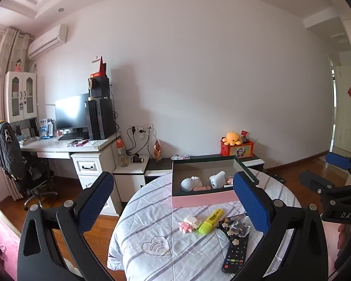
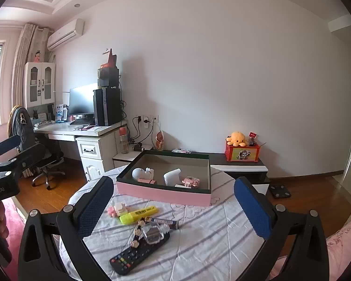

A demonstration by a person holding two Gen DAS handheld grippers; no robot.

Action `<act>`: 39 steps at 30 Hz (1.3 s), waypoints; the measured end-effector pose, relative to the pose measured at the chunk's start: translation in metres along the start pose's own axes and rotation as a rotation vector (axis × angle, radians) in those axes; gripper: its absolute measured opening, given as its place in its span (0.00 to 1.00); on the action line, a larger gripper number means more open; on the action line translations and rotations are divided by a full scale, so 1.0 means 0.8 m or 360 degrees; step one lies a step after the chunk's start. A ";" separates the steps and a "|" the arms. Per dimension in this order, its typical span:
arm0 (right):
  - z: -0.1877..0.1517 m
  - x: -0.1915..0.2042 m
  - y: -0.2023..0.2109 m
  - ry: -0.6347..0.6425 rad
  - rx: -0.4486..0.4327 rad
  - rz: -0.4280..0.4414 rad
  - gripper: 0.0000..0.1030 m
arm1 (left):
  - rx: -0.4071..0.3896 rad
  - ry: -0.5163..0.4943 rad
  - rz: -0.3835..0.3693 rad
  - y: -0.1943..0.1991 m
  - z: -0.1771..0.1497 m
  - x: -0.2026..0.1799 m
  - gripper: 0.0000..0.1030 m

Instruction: Organize rigid objects

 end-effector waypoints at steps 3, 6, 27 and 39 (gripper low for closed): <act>-0.002 0.003 0.017 0.0000 -0.0017 -0.0011 1.00 | -0.0007 0.0004 0.0012 0.012 -0.002 0.001 1.00; -0.001 0.006 0.028 0.0012 -0.0030 -0.0023 1.00 | -0.0015 -0.0001 0.0001 0.022 -0.003 0.000 1.00; -0.037 0.011 0.016 0.0021 0.0105 -0.0040 1.00 | 0.0159 -0.0036 0.0031 -0.006 -0.046 -0.001 1.00; -0.105 0.008 -0.101 -0.0003 0.0470 -0.0018 1.00 | 0.0451 -0.0043 0.0001 -0.090 -0.104 0.000 1.00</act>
Point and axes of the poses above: each gripper's, at about its wrist camera, not at the fingertips, and y roughly against the way its jaws point, x to its left, z to its top, the point moved 4 cm from there along -y, roughly the way its jaws point, and after that the axes turned 7 degrees about x, right-handed, at the moved point
